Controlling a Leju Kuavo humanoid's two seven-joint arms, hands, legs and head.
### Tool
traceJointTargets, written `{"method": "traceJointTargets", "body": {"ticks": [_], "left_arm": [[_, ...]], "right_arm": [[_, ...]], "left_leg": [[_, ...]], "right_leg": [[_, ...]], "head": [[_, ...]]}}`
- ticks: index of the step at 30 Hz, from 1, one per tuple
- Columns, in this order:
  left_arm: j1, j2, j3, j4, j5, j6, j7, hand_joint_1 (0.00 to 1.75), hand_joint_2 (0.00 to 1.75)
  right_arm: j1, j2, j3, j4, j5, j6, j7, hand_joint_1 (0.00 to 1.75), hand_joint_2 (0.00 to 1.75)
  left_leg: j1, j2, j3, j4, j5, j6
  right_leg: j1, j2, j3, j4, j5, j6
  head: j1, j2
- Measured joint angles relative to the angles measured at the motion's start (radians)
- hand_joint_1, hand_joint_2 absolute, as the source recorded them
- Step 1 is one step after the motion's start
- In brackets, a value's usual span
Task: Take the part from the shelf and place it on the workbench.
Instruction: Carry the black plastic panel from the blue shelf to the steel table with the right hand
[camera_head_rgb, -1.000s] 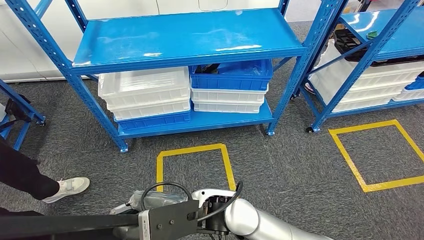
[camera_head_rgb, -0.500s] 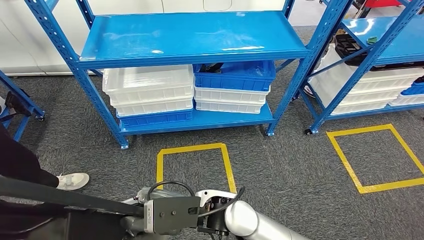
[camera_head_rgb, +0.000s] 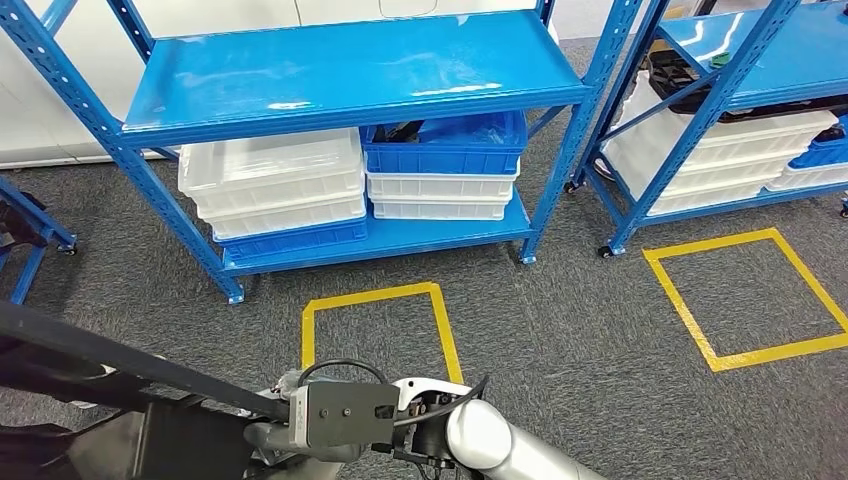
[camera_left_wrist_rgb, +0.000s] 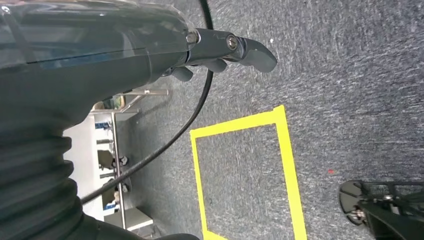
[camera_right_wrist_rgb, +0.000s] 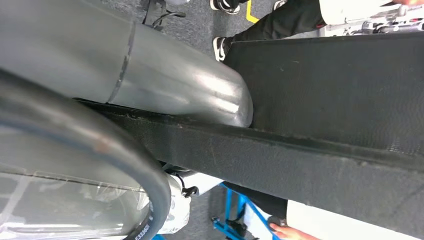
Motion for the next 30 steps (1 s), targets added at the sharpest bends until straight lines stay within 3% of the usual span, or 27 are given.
{"method": "traceJointTargets", "body": {"ticks": [2,4,5,7,9,10,12,13,14,15,16,18,20,22,24,26,28,29,30], "left_arm": [[0.0,0.0,-0.001,0.0,-0.001,0.0,0.0,0.0,1.75],[0.0,0.0,-0.002,0.0,-0.002,0.0,-0.002,0.0,1.75],[0.001,0.0,-0.003,0.0,-0.003,0.0,-0.005,0.0,1.75],[0.001,-0.001,-0.005,0.0,-0.005,0.0,-0.01,0.0,1.75],[0.001,-0.002,-0.005,0.0,-0.007,0.0,-0.008,0.0,1.75],[0.0,-0.003,-0.006,0.0,-0.007,0.0,-0.007,0.0,1.75],[0.001,-0.003,-0.007,0.0,-0.008,0.0,-0.007,0.0,1.75],[0.002,-0.003,-0.007,0.0,-0.008,0.0,-0.007,0.0,1.75],[0.002,-0.003,-0.007,0.0,-0.008,0.0,-0.006,0.0,1.75],[0.002,-0.003,-0.007,0.0,-0.009,0.0,-0.006,0.0,1.75],[0.001,-0.003,-0.007,0.0,-0.01,0.0,-0.006,0.0,1.75],[0.0,-0.003,-0.008,0.0,-0.011,0.0,-0.007,0.0,1.75],[0.0,-0.004,-0.008,0.0,-0.012,0.0,-0.007,0.0,1.75],[-0.001,-0.004,-0.009,0.0,-0.012,-0.001,-0.007,0.0,1.75],[-0.002,-0.004,-0.009,0.0,-0.014,-0.003,-0.007,0.0,1.75],[-0.001,-0.004,-0.01,0.0,-0.017,-0.003,-0.007,0.0,1.75],[0.001,-0.004,-0.012,0.0,-0.019,-0.003,-0.007,0.0,1.75],[0.001,-0.004,-0.013,0.0,-0.02,-0.003,-0.007,0.0,1.75],[0.002,-0.004,-0.015,0.0,-0.022,-0.003,-0.007,0.0,1.75]], "right_arm": [[0.002,0.002,-0.002,0.002,0.0,0.0,0.0,1.75,0.0],[0.003,0.006,-0.006,0.002,0.0,-0.001,0.0,1.75,0.0],[0.004,0.007,-0.009,0.002,0.0,-0.002,0.0,1.75,0.0],[0.007,0.008,-0.012,0.002,0.0,-0.004,-0.001,1.75,0.0],[0.01,0.008,-0.014,0.002,0.0,-0.004,-0.001,1.75,0.0],[0.011,0.008,-0.015,0.002,0.0,-0.004,-0.002,1.75,0.0],[0.013,0.008,-0.016,0.002,0.0,-0.005,-0.002,1.75,0.0],[0.015,0.008,-0.016,0.002,0.0,-0.005,-0.002,1.75,0.0],[0.017,0.008,-0.017,0.002,0.0,-0.006,-0.002,1.75,0.0],[0.018,0.008,-0.017,0.002,0.0,-0.006,-0.002,1.75,0.0],[0.018,0.008,-0.018,0.002,0.0,-0.006,-0.002,1.75,0.0],[0.017,0.008,-0.019,0.002,0.0,-0.006,-0.002,1.75,0.0],[0.016,0.008,-0.019,0.002,0.0,-0.007,-0.003,1.75,0.0],[0.017,0.009,-0.021,0.001,0.0,-0.007,-0.004,1.75,0.0],[0.018,0.01,-0.024,0.001,0.0,-0.007,-0.004,1.75,0.0],[0.017,0.014,-0.027,0.001,0.0,-0.007,-0.005,1.75,0.0],[0.018,0.016,-0.03,0.001,0.001,-0.007,-0.005,1.75,0.0],[0.019,0.017,-0.032,0.001,0.001,-0.007,-0.005,1.75,0.0],[0.021,0.017,-0.033,0.001,0.001,-0.007,-0.005,1.75,0.0]], "left_leg": [[-0.001,-0.019,0.065,-0.132,0.063,0.008],[-0.003,-0.043,0.106,-0.228,0.091,0.014],[-0.005,-0.05,0.11,-0.24,0.09,0.016],[-0.005,-0.041,0.108,-0.245,0.094,0.02],[0.001,-0.028,0.109,-0.252,0.1,0.03],[0.003,-0.02,0.109,-0.256,0.103,0.035],[0.003,-0.004,0.107,-0.256,0.104,0.039],[0.003,0.006,0.106,-0.256,0.104,0.039],[0.003,0.015,0.106,-0.256,0.104,0.039],[0.003,0.023,0.106,-0.256,0.104,0.038],[0.003,0.03,0.107,-0.256,0.103,0.037],[0.001,0.042,0.108,-0.255,0.101,0.033],[-0.004,0.052,0.107,-0.255,0.1,0.025],[-0.005,0.064,0.107,-0.256,0.101,0.014],[-0.001,0.053,0.103,-0.239,0.084,0.004],[0.003,0.021,0.066,-0.149,0.029,-0.001],[0.003,0.003,0.006,-0.014,-0.03,-0.004],[0.004,0.001,-0.012,0.027,-0.039,-0.005],[0.006,0.0,-0.013,0.029,-0.027,-0.006]], "right_leg": [[0.003,0.012,0.0,0.002,0.0,0.0],[0.005,0.021,-0.006,0.008,0.002,0.005],[0.005,0.025,-0.011,0.009,0.004,0.008],[0.005,0.034,-0.017,0.009,0.008,0.017],[0.006,0.029,-0.029,0.032,-0.011,0.025],[0.005,0.022,-0.048,0.073,-0.036,0.03],[-0.004,0.007,-0.109,0.205,-0.101,0.037],[-0.008,0.004,-0.138,0.265,-0.122,0.041],[-0.012,0.001,-0.151,0.295,-0.125,0.044],[-0.015,-0.003,-0.145,0.284,-0.109,0.046],[-0.018,-0.009,-0.119,0.233,-0.078,0.047],[-0.014,-0.042,-0.043,0.086,-0.017,0.044],[-0.006,-0.065,-0.005,0.008,0.002,0.039],[-0.002,-0.055,-0.007,0.001,0.002,0.032],[-0.008,-0.042,-0.006,-0.006,0.008,0.021],[-0.014,-0.03,-0.005,-0.011,0.012,0.009],[-0.013,-0.016,-0.005,-0.011,0.013,0.005],[-0.013,-0.008,-0.004,-0.01,0.013,0.005],[-0.014,0.002,-0.004,-0.009,0.013,0.005]], "head": [[0.0,0.0],[0.0,0.0],[0.0,0.0],[0.0,0.0],[0.003,0.0],[0.005,0.0],[0.009,0.0],[0.009,0.0],[0.009,0.0],[0.009,0.0],[0.009,0.0],[0.009,0.0],[0.008,0.001],[0.008,0.001],[0.008,0.001],[0.006,0.001],[0.006,0.001],[0.006,0.001],[0.006,0.001]]}}
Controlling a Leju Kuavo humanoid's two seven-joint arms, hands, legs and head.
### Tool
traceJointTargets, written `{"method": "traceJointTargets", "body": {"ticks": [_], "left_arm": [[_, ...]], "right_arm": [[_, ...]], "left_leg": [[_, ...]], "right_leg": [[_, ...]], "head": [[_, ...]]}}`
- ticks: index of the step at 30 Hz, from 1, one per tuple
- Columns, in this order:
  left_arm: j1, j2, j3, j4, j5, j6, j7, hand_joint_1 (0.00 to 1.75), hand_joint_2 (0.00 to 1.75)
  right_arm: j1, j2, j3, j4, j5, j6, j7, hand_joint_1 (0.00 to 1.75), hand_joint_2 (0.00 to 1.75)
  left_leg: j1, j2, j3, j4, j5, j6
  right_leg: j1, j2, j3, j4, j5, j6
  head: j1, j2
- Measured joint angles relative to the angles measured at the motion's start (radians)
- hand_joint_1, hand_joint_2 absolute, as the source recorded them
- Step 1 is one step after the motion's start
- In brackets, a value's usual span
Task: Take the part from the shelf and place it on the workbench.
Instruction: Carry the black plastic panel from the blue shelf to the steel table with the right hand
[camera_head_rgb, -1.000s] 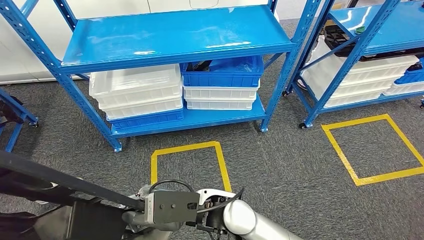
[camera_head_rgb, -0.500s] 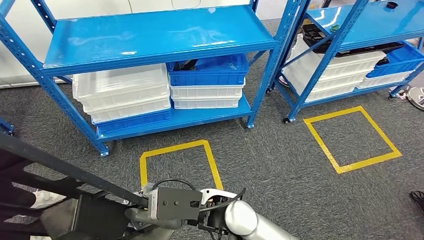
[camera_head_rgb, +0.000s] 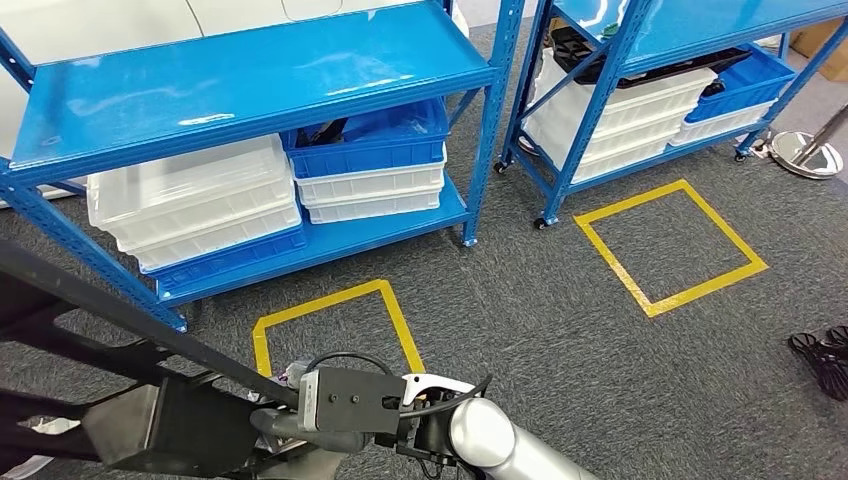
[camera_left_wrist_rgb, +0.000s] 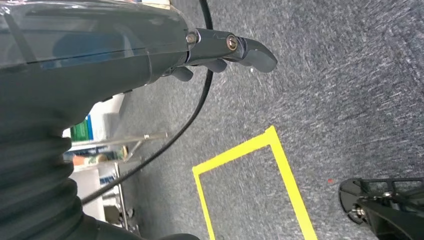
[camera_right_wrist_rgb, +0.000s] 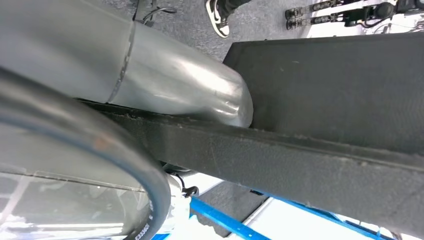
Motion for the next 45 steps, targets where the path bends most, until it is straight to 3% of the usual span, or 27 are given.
{"method": "traceJointTargets", "body": {"ticks": [1,3,5,7,9,11,13,14,15,16,18,20,21,23,25,28,29,30,31,32,34,36,39,41,43,45], "left_arm": [[0.0,0.0,-0.001,0.0,-0.002,0.0,0.0,0.0,1.75],[0.0,0.002,-0.004,0.0,-0.006,-0.002,0.0,0.0,1.75],[0.0,0.004,-0.008,0.0,-0.011,-0.005,-0.006,0.0,1.75],[0.0,0.004,-0.014,0.0,-0.017,-0.008,-0.012,0.0,1.75],[-0.001,0.004,-0.019,0.0,-0.023,-0.01,-0.008,0.0,1.75],[-0.001,0.004,-0.023,0.0,-0.028,-0.012,-0.003,0.0,1.75],[0.0,0.004,-0.027,0.0,-0.031,-0.014,-0.003,0.0,1.75],[0.0,0.004,-0.029,0.0,-0.033,-0.015,-0.003,0.0,1.75],[0.0,0.005,-0.032,0.0,-0.035,-0.015,-0.003,0.0,1.75],[-0.001,0.005,-0.034,0.0,-0.037,-0.015,-0.003,0.0,1.75],[-0.003,0.005,-0.039,0.0,-0.039,-0.014,-0.003,0.0,1.75],[-0.004,0.006,-0.042,0.0,-0.036,-0.009,-0.003,0.0,1.75],[-0.004,0.008,-0.042,0.0,-0.033,-0.005,-0.003,0.0,1.75],[-0.005,0.013,-0.043,-0.001,-0.025,0.003,-0.003,0.0,1.75],[-0.007,0.021,-0.043,-0.002,-0.014,0.013,-0.003,0.0,1.75],[-0.006,0.035,-0.04,-0.002,0.005,0.025,-0.004,0.0,1.75],[-0.006,0.039,-0.038,-0.002,0.01,0.028,-0.004,0.0,1.75],[-0.005,0.043,-0.036,-0.002,0.014,0.03,-0.003,0.0,1.75],[-0.005,0.046,-0.034,-0.002,0.017,0.032,-0.003,0.0,1.75],[-0.005,0.049,-0.032,-0.003,0.019,0.033,-0.003,0.0,1.75],[-0.005,0.053,-0.031,-0.003,0.016,0.033,-0.004,0.0,1.75],[-0.004,0.054,-0.031,-0.002,0.007,0.029,-0.011,0.0,1.75],[-0.004,0.05,-0.032,-0.002,0.0,0.026,-0.013,0.0,1.75],[-0.005,0.045,-0.032,-0.002,0.0,0.028,-0.006,0.0,1.75],[-0.004,0.042,-0.031,-0.002,0.006,0.031,-0.003,0.0,1.75],[-0.004,0.036,-0.031,-0.002,0.012,0.034,-0.003,0.0,1.75]], "right_arm": [[0.001,0.0,-0.001,0.0,0.0,0.0,0.0,1.75,0.0],[0.002,0.001,-0.004,0.0,0.001,-0.002,0.0,1.75,0.0],[0.004,0.002,-0.008,-0.002,0.003,-0.004,0.0,1.75,0.0],[0.011,0.003,-0.01,-0.004,0.009,-0.007,0.0,1.75,0.0],[0.019,0.003,-0.011,-0.005,0.015,-0.01,-0.001,1.75,0.0],[0.022,0.005,-0.011,-0.007,0.016,-0.012,-0.001,1.75,0.0],[0.024,0.008,-0.011,-0.008,0.016,-0.014,-0.001,1.75,0.0],[0.026,0.01,-0.012,-0.008,0.017,-0.015,0.0,1.75,0.0],[0.027,0.011,-0.012,-0.008,0.017,-0.016,0.0,1.75,0.0],[0.027,0.013,-0.013,-0.009,0.017,-0.016,0.0,1.75,0.0],[0.025,0.021,-0.018,-0.01,0.017,-0.017,0.001,1.75,0.0],[0.019,0.031,-0.024,-0.012,0.018,-0.017,0.002,1.75,0.0],[0.017,0.036,-0.026,-0.012,0.019,-0.017,0.003,1.75,0.0],[0.014,0.044,-0.028,-0.012,0.021,-0.017,0.005,1.75,0.0],[0.011,0.054,-0.028,-0.013,0.028,-0.016,0.007,1.75,0.0],[0.007,0.069,-0.027,-0.012,0.033,-0.011,0.008,1.75,0.0],[0.008,0.071,-0.026,-0.012,0.033,-0.01,0.008,1.75,0.0],[0.009,0.072,-0.025,-0.011,0.033,-0.009,0.008,1.75,0.0],[0.009,0.072,-0.024,-0.01,0.032,-0.008,0.007,1.75,0.0],[0.01,0.073,-0.024,-0.009,0.032,-0.008,0.005,1.75,0.0],[0.013,0.074,-0.023,-0.008,0.031,-0.01,-0.002,1.75,0.0],[0.019,0.073,-0.024,-0.007,0.031,-0.018,-0.009,1.75,0.0],[0.03,0.069,-0.025,-0.007,0.031,-0.025,-0.016,1.75,0.0],[0.031,0.066,-0.026,-0.007,0.03,-0.026,-0.016,1.75,0.0],[0.029,0.062,-0.026,-0.005,0.028,-0.023,-0.016,1.75,0.0],[0.026,0.057,-0.026,0.0,0.026,-0.015,-0.014,1.75,0.0]], "left_leg": [[0.003,-0.002,0.018,-0.041,0.03,-0.001],[0.012,-0.025,0.079,-0.177,0.096,-0.005],[0.016,-0.051,0.11,-0.252,0.117,-0.007],[0.013,-0.05,0.108,-0.256,0.114,0.001],[0.012,-0.036,0.108,-0.258,0.117,0.015],[0.012,-0.018,0.108,-0.261,0.119,0.026],[0.009,0.001,0.108,-0.261,0.118,0.031],[0.008,0.011,0.108,-0.261,0.117,0.032],[0.007,0.02,0.108,-0.261,0.117,0.032],[0.006,0.028,0.109,-0.261,0.116,0.032],[0.004,0.041,0.112,-0.261,0.113,0.031],[-0.001,0.052,0.112,-0.261,0.111,0.024],[-0.003,0.058,0.113,-0.262,0.11,0.02],[-0.003,0.069,0.117,-0.265,0.108,0.008],[-0.001,0.05,0.109,-0.237,0.084,-0.001],[-0.001,0.005,0.033,-0.064,-0.003,-0.005],[-0.001,0.001,0.008,-0.011,-0.018,-0.006],[-0.001,-0.001,-0.005,0.011,-0.015,-0.006],[0.0,-0.002,0.0,-0.006,0.007,-0.007],[0.001,-0.005,0.022,-0.06,0.044,-0.007],[0.007,-0.037,0.078,-0.193,0.106,-0.005],[0.008,-0.066,0.101,-0.253,0.119,-0.002],[0.008,-0.051,0.102,-0.259,0.12,0.011],[0.012,-0.032,0.105,-0.264,0.122,0.024],[0.01,-0.01,0.106,-0.265,0.121,0.031],[0.009,0.012,0.107,-0.264,0.119,0.032]], "right_leg": [[-0.001,0.01,0.001,0.002,-0.001,0.001],[-0.001,0.029,-0.002,0.013,-0.005,0.008],[0.0,0.044,-0.013,0.025,-0.008,0.019],[-0.002,0.056,-0.022,0.029,-0.005,0.028],[-0.006,0.045,-0.03,0.041,-0.014,0.035],[-0.006,0.016,-0.069,0.123,-0.061,0.04],[-0.007,0.0,-0.136,0.26,-0.119,0.042],[-0.008,-0.002,-0.16,0.308,-0.132,0.043],[-0.008,-0.004,-0.167,0.32,-0.126,0.042],[-0.007,-0.007,-0.154,0.291,-0.102,0.041],[-0.003,-0.032,-0.085,0.154,-0.039,0.034],[0.009,-0.064,-0.036,0.052,-0.009,0.025],[0.015,-0.071,-0.031,0.037,-0.01,0.022],[0.016,-0.057,-0.032,0.031,-0.007,0.015],[0.01,-0.042,-0.028,0.022,-0.002,0.003],[0.007,-0.018,-0.024,0.019,0.0,-0.008],[0.008,-0.009,-0.023,0.019,0.0,-0.009],[0.009,0.001,-0.022,0.02,0.0,-0.009],[0.008,0.011,-0.021,0.021,-0.001,-0.009],[0.008,0.022,-0.019,0.022,-0.001,-0.009],[0.009,0.04,-0.02,0.029,-0.005,-0.004],[0.011,0.053,-0.027,0.034,-0.005,0.003],[0.01,0.062,-0.036,0.039,-0.006,0.016],[0.009,0.036,-0.063,0.092,-0.038,0.024],[0.004,0.008,-0.128,0.22,-0.096,0.031],[-0.003,-0.001,-0.18,0.317,-0.121,0.036]], "head": [[0.0,0.0],[-0.001,0.0],[-0.001,0.0],[0.0,0.0],[0.002,0.0],[0.006,0.0],[0.009,0.0],[0.009,0.0],[0.009,0.0],[0.009,0.0],[0.009,0.0],[0.009,0.0],[0.009,0.0],[0.008,0.0],[0.007,0.0],[0.004,0.0],[0.004,0.0],[0.004,0.0],[0.004,0.0],[0.004,0.0],[0.003,0.0],[0.003,0.0],[0.004,0.0],[0.01,0.0],[0.015,0.0],[0.015,0.0]]}}
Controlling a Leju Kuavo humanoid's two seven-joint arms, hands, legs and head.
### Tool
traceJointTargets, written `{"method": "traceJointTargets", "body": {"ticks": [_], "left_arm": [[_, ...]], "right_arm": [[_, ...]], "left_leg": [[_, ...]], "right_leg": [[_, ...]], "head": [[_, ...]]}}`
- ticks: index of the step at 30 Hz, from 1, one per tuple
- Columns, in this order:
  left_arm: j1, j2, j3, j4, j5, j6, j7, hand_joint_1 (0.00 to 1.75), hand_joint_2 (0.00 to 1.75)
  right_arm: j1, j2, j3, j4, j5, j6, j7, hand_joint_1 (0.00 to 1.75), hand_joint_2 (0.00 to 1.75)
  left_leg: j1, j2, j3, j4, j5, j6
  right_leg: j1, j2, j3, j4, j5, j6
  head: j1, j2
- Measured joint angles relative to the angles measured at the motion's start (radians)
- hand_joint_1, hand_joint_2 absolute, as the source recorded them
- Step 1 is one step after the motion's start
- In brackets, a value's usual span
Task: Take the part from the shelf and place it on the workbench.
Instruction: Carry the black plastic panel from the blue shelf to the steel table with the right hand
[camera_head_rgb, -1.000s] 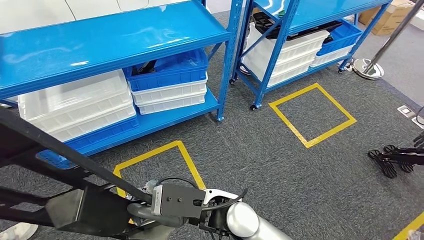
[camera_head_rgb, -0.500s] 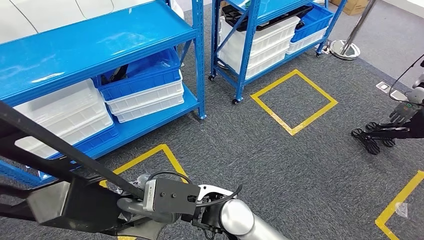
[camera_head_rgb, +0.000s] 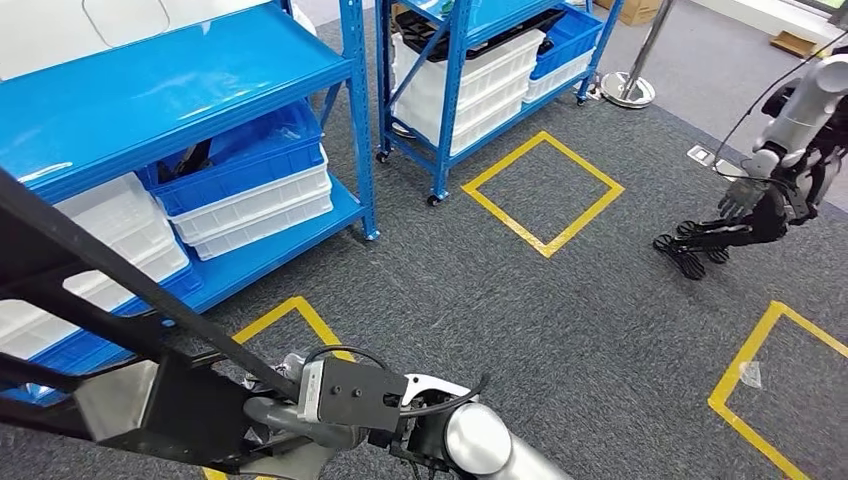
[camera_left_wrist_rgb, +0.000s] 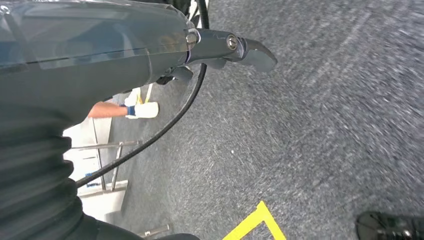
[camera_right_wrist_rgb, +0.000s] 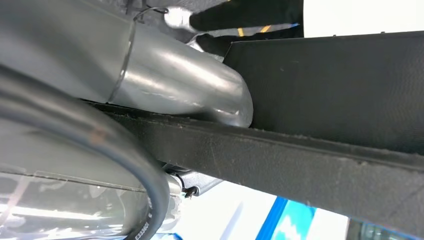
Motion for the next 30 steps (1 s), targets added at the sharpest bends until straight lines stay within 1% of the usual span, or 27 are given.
{"method": "traceJointTargets", "body": {"ticks": [1,2,3,4,5,6,8,9,10,11,13,14,15,16,17,18,19,20,21,22,23,24,25,26,28,29,30], "left_arm": [[-0.001,-0.003,0.0,0.0,0.002,0.001,0.0,0.0,1.75],[-0.002,-0.007,0.0,0.0,0.002,0.001,0.0,0.0,1.75],[-0.002,-0.009,0.0,0.0,0.002,0.0,0.0,0.0,1.75],[-0.003,-0.012,0.0,0.0,0.002,-0.001,0.0,0.0,1.75],[-0.003,-0.014,0.0,0.0,0.002,-0.002,0.0,0.0,1.75],[-0.003,-0.015,0.0,0.001,0.001,-0.005,0.0,0.0,1.75],[-0.003,-0.017,0.0,0.001,-0.002,-0.009,0.0,0.0,1.75],[-0.004,-0.017,0.0,0.001,-0.004,-0.012,0.0,0.0,1.75],[-0.004,-0.017,0.0,0.001,-0.005,-0.013,0.0,0.0,1.75],[-0.004,-0.018,0.0,0.001,-0.006,-0.014,0.0,0.0,1.75],[-0.003,-0.018,0.0,0.001,-0.007,-0.015,-0.001,0.0,1.75],[-0.002,-0.018,0.0,0.001,-0.007,-0.014,-0.001,0.0,1.75],[-0.001,-0.018,0.0,0.001,-0.005,-0.012,0.0,0.0,1.75],[0.0,-0.018,0.0,0.001,-0.003,-0.009,0.0,0.0,1.75],[-0.001,-0.018,0.0,0.001,-0.001,-0.007,0.0,0.0,1.75],[-0.001,-0.018,0.0,0.001,0.003,-0.003,0.001,0.0,1.75],[-0.001,-0.018,0.001,0.001,0.007,-0.001,0.0,0.0,1.75],[-0.002,-0.018,0.003,0.001,0.011,0.001,-0.003,0.0,1.75],[-0.002,-0.018,0.005,0.001,0.014,0.003,-0.007,0.0,1.75],[-0.002,-0.018,0.007,0.001,0.016,0.003,-0.011,0.0,1.75],[-0.003,-0.018,0.008,0.001,0.017,0.004,-0.014,0.0,1.75],[-0.003,-0.019,0.009,0.001,0.018,0.004,-0.013,0.0,1.75],[-0.004,-0.019,0.01,0.001,0.018,0.004,-0.008,0.0,1.75],[-0.004,-0.02,0.011,0.001,0.017,0.004,-0.003,0.0,1.75],[-0.003,-0.02,0.012,0.001,0.015,0.004,0.003,0.0,1.75],[-0.002,-0.02,0.012,0.001,0.013,0.004,0.004,0.0,1.75],[-0.002,-0.02,0.013,0.001,0.012,0.004,0.004,0.0,1.75]], "right_arm": [[-0.002,-0.003,0.0,0.002,-0.001,0.003,0.002,1.75,0.0],[-0.004,-0.005,0.0,0.004,-0.003,0.005,0.004,1.75,0.0],[-0.007,-0.007,0.0,0.004,-0.005,0.006,0.006,1.75,0.0],[-0.011,-0.008,0.0,0.005,-0.008,0.006,0.008,1.75,0.0],[-0.015,-0.009,0.0,0.005,-0.01,0.007,0.01,1.75,0.0],[-0.018,-0.01,0.0,0.005,-0.012,0.007,0.011,1.75,0.0],[-0.02,-0.011,-0.001,0.006,-0.012,0.008,0.013,1.75,0.0],[-0.021,-0.012,-0.001,0.006,-0.012,0.008,0.013,1.75,0.0],[-0.023,-0.012,-0.001,0.006,-0.012,0.008,0.013,1.75,0.0],[-0.025,-0.012,-0.001,0.006,-0.012,0.008,0.013,1.75,0.0],[-0.029,-0.011,-0.001,0.006,-0.012,0.007,0.015,1.75,0.0],[-0.03,-0.011,-0.001,0.006,-0.012,0.007,0.017,1.75,0.0],[-0.03,-0.011,-0.001,0.006,-0.012,0.006,0.02,1.75,0.0],[-0.03,-0.011,-0.001,0.006,-0.012,0.005,0.022,1.75,0.0],[-0.031,-0.011,-0.001,0.006,-0.012,0.005,0.024,1.75,0.0],[-0.032,-0.011,-0.001,0.006,-0.011,0.005,0.025,1.75,0.0],[-0.034,-0.011,0.0,0.006,-0.011,0.005,0.025,1.75,0.0],[-0.038,-0.011,0.0,0.006,-0.011,0.006,0.026,1.75,0.0],[-0.041,-0.011,0.001,0.006,-0.011,0.007,0.027,1.75,0.0],[-0.044,-0.011,0.001,0.006,-0.011,0.007,0.027,1.75,0.0],[-0.046,-0.012,0.001,0.006,-0.011,0.009,0.027,1.75,0.0],[-0.047,-0.013,0.002,0.006,-0.011,0.01,0.027,1.75,0.0],[-0.048,-0.014,0.002,0.006,-0.011,0.011,0.026,1.75,0.0],[-0.05,-0.015,0.002,0.006,-0.011,0.012,0.025,1.75,0.0],[-0.052,-0.016,0.001,0.006,-0.013,0.012,0.022,1.75,0.0],[-0.051,-0.017,0.002,0.006,-0.013,0.01,0.021,1.75,0.0],[-0.049,-0.017,0.002,0.006,-0.013,0.007,0.019,1.75,0.0]], "left_leg": [[0.0,0.01,0.001,0.0,-0.001,0.0],[0.001,0.018,0.003,0.0,-0.003,-0.002],[0.001,0.025,0.006,0.0,-0.005,-0.004],[-0.002,0.031,0.008,0.0,-0.007,-0.008],[-0.004,0.038,0.01,0.0,-0.009,-0.013],[-0.007,0.044,0.011,0.0,-0.011,-0.018],[-0.008,0.057,0.016,-0.005,-0.012,-0.029],[-0.006,0.058,0.019,-0.005,-0.016,-0.035],[-0.004,0.05,0.017,0.005,-0.026,-0.039],[-0.003,0.036,0.005,0.036,-0.047,-0.041],[-0.003,0.002,-0.051,0.159,-0.109,-0.042],[-0.004,-0.007,-0.084,0.226,-0.135,-0.042],[-0.005,-0.011,-0.106,0.268,-0.143,-0.042],[-0.005,-0.013,-0.112,0.273,-0.131,-0.042],[-0.004,-0.015,-0.1,0.239,-0.102,-0.041],[-0.003,-0.022,-0.073,0.173,-0.06,-0.041],[0.0,-0.039,-0.044,0.105,-0.029,-0.04],[0.002,-0.055,-0.023,0.051,-0.008,-0.039],[0.003,-0.069,-0.01,0.018,0.002,-0.038],[0.002,-0.076,-0.008,0.01,-0.001,-0.035],[0.0,-0.071,-0.007,0.008,0.001,-0.031],[0.0,-0.063,-0.006,0.006,0.002,-0.026],[0.001,-0.055,-0.004,0.003,0.004,-0.019],[0.002,-0.046,-0.002,0.001,0.005,-0.013],[0.002,-0.026,-0.001,-0.001,0.005,-0.004],[0.001,-0.015,-0.001,-0.001,0.004,-0.003],[0.0,-0.004,0.0,-0.001,0.003,-0.002]], "right_leg": [[-0.002,-0.004,0.001,-0.005,0.015,0.002],[-0.004,-0.01,0.023,-0.051,0.045,0.002],[-0.004,-0.023,0.06,-0.123,0.08,0.001],[0.001,-0.039,0.095,-0.194,0.105,-0.001],[0.005,-0.052,0.121,-0.246,0.12,-0.003],[0.01,-0.059,0.135,-0.274,0.124,-0.006],[0.016,-0.05,0.135,-0.282,0.121,-0.013],[0.013,-0.042,0.137,-0.286,0.123,-0.018],[0.01,-0.035,0.14,-0.291,0.125,-0.024],[0.007,-0.028,0.143,-0.296,0.127,-0.031],[0.005,-0.015,0.147,-0.299,0.128,-0.04],[0.007,-0.007,0.148,-0.298,0.128,-0.043],[0.008,0.003,0.149,-0.298,0.127,-0.044],[0.008,0.013,0.151,-0.297,0.127,-0.044],[0.008,0.024,0.153,-0.296,0.126,-0.044],[0.008,0.034,0.154,-0.294,0.125,-0.042],[0.009,0.043,0.154,-0.291,0.123,-0.039],[0.01,0.051,0.152,-0.287,0.122,-0.036],[0.011,0.058,0.149,-0.284,0.121,-0.032],[0.012,0.065,0.145,-0.282,0.122,-0.028],[0.011,0.071,0.143,-0.282,0.124,-0.024],[0.009,0.072,0.141,-0.281,0.123,-0.02],[0.009,0.062,0.136,-0.272,0.116,-0.017],[0.009,0.047,0.122,-0.245,0.099,-0.013],[0.008,0.012,0.066,-0.132,0.045,-0.008],[0.006,0.004,0.03,-0.063,0.018,-0.006],[0.003,-0.001,0.002,-0.01,0.003,-0.005]], "head": [[0.0,0.0],[0.0,0.0],[0.0,0.0],[0.0,0.0],[0.0,0.0],[-0.001,0.0],[-0.001,0.0],[-0.002,0.0],[-0.002,0.0],[-0.004,0.0],[-0.006,0.0],[-0.007,0.0],[-0.007,0.0],[-0.007,0.0],[-0.007,0.0],[-0.007,0.0],[-0.007,0.0],[-0.007,0.001],[-0.007,0.001],[-0.006,0.001],[-0.006,0.001],[-0.006,0.001],[-0.004,0.001],[-0.003,0.001],[0.0,0.001],[0.0,0.001],[0.0,0.001]]}}
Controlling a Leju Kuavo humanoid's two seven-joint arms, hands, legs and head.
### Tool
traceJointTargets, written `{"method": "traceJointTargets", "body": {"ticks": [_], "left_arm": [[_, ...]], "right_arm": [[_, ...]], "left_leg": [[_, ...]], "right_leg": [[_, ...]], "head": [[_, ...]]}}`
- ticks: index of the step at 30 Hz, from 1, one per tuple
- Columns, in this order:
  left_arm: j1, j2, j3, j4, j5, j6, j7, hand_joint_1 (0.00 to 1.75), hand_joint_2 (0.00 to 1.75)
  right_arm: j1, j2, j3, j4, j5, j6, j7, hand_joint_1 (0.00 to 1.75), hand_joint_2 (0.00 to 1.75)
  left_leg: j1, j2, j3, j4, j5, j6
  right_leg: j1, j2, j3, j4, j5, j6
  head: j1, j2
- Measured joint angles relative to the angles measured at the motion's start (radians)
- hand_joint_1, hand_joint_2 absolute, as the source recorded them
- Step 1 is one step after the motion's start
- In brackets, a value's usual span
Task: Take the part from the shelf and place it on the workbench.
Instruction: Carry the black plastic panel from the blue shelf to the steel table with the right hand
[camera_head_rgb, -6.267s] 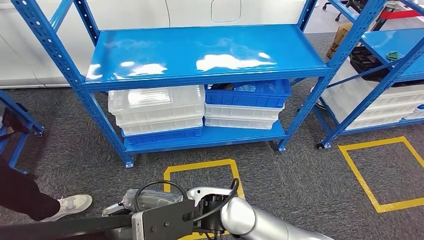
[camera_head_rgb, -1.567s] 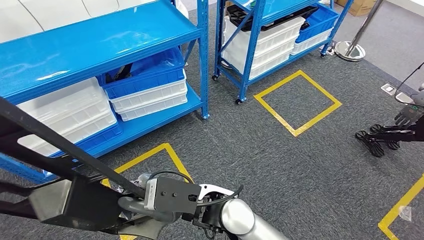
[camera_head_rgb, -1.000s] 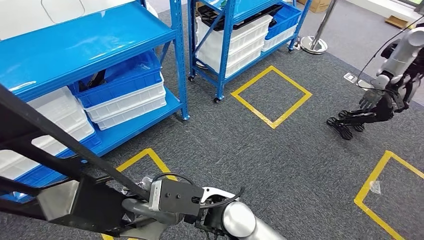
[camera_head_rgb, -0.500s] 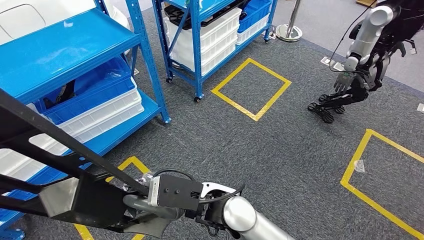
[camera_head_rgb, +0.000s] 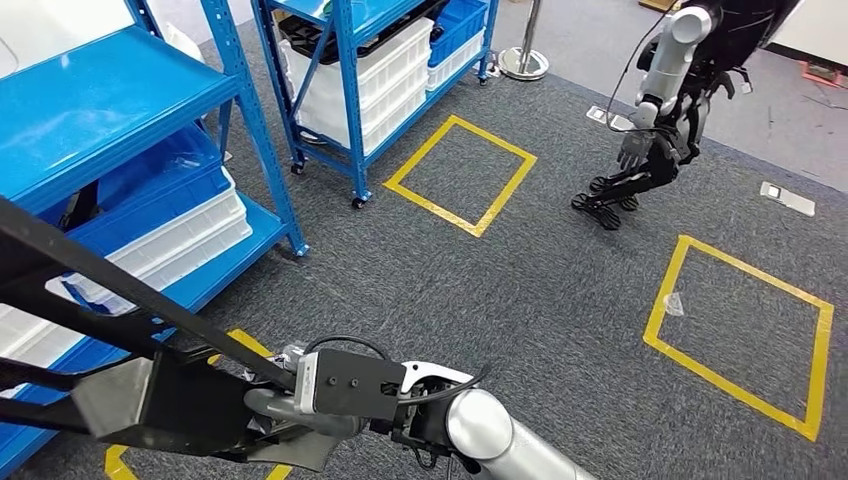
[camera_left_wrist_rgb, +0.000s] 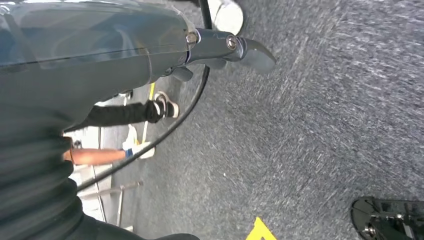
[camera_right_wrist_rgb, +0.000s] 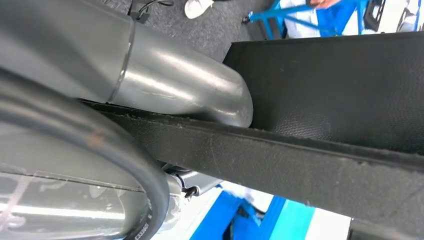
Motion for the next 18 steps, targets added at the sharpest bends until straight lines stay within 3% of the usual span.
{"method": "traceJointTargets", "body": {"ticks": [1,2,3,5,7,9,11,13,15,16,17,18], "left_arm": [[0.0,0.0,0.0,0.0,-0.003,0.0,0.0,0.0,1.75],[-0.001,0.0,0.0,0.0,-0.006,0.0,0.0,0.0,1.75],[-0.002,0.0,0.0,0.0,-0.009,0.0,0.0,0.0,1.75],[-0.002,0.0,0.0,0.0,-0.014,0.003,0.0,0.0,1.75],[-0.002,0.0,0.0,0.0,-0.018,0.01,0.0,0.0,1.75],[-0.003,0.0,0.0,0.0,-0.022,0.016,0.002,0.0,1.75],[-0.005,0.002,0.0,0.0,-0.025,0.019,0.006,0.0,1.75],[-0.006,0.003,0.0,0.0,-0.028,0.02,0.006,0.0,1.75],[-0.005,0.003,-0.001,0.0,-0.03,0.02,0.004,0.0,1.75],[-0.005,0.003,-0.001,0.0,-0.031,0.02,0.005,0.0,1.75],[-0.006,0.003,-0.001,0.0,-0.032,0.021,0.005,0.0,1.75],[-0.007,0.003,-0.001,0.0,-0.033,0.021,0.006,0.0,1.75]], "right_arm": [[0.002,-0.001,0.0,0.0,0.0,-0.004,-0.002,1.75,0.0],[0.003,-0.002,0.0,0.0,0.0,-0.008,-0.005,1.75,0.0],[0.004,-0.002,0.0,0.0,0.001,-0.012,-0.008,1.75,0.0],[0.003,-0.003,-0.002,-0.001,0.001,-0.019,-0.013,1.75,0.0],[0.005,-0.004,-0.003,-0.004,0.001,-0.027,-0.017,1.75,0.0],[0.009,-0.007,-0.005,-0.009,0.001,-0.034,-0.018,1.75,0.0],[0.012,-0.01,-0.006,-0.013,0.002,-0.038,-0.018,1.75,0.0],[0.014,-0.011,-0.006,-0.019,0.002,-0.042,-0.018,1.75,0.0],[0.016,-0.012,-0.006,-0.022,0.003,-0.045,-0.018,1.75,0.0],[0.018,-0.013,-0.005,-0.022,0.003,-0.046,-0.018,1.75,0.0],[0.02,-0.014,-0.005,-0.023,0.003,-0.046,-0.018,1.75,0.0],[0.021,-0.015,-0.005,-0.024,0.003,-0.047,-0.018,1.75,0.0]], "left_leg": [[0.0,0.011,0.001,0.0,-0.001,0.0],[0.0,0.02,0.002,0.0,-0.003,-0.001],[0.0,0.029,0.005,0.0,-0.005,-0.002],[-0.003,0.042,0.01,0.001,-0.011,-0.01],[-0.009,0.055,0.013,-0.001,-0.015,-0.02],[-0.011,0.071,0.018,-0.006,-0.016,-0.031],[-0.006,0.055,0.016,0.012,-0.035,-0.039],[-0.005,0.014,-0.026,0.11,-0.089,-0.041],[-0.007,-0.006,-0.093,0.243,-0.139,-0.041],[-0.008,-0.009,-0.112,0.277,-0.141,-0.041],[-0.007,-0.01,-0.114,0.27,-0.123,-0.04],[-0.007,-0.013,-0.097,0.222,-0.088,-0.039]], "right_leg": [[-0.002,-0.003,-0.013,0.021,0.001,0.001],[-0.004,-0.007,-0.004,0.002,0.021,0.002],[-0.005,-0.013,0.024,-0.054,0.053,0.002],[0.001,-0.05,0.096,-0.198,0.107,-0.001],[0.011,-0.074,0.129,-0.264,0.118,-0.005],[0.014,-0.06,0.128,-0.268,0.117,-0.012],[0.008,-0.043,0.133,-0.275,0.12,-0.025],[0.003,-0.026,0.138,-0.279,0.121,-0.038],[0.006,-0.007,0.14,-0.279,0.12,-0.045],[0.007,0.004,0.142,-0.279,0.119,-0.045],[0.008,0.015,0.144,-0.278,0.119,-0.046],[0.008,0.027,0.147,-0.277,0.118,-0.045]], "head": [[0.0,0.0],[0.0,0.0],[0.0,0.0],[0.0,0.0],[0.0,0.0],[-0.001,0.0],[-0.002,0.0],[-0.004,0.0],[-0.005,0.0],[-0.005,0.0],[-0.005,0.0],[-0.005,0.0]]}}
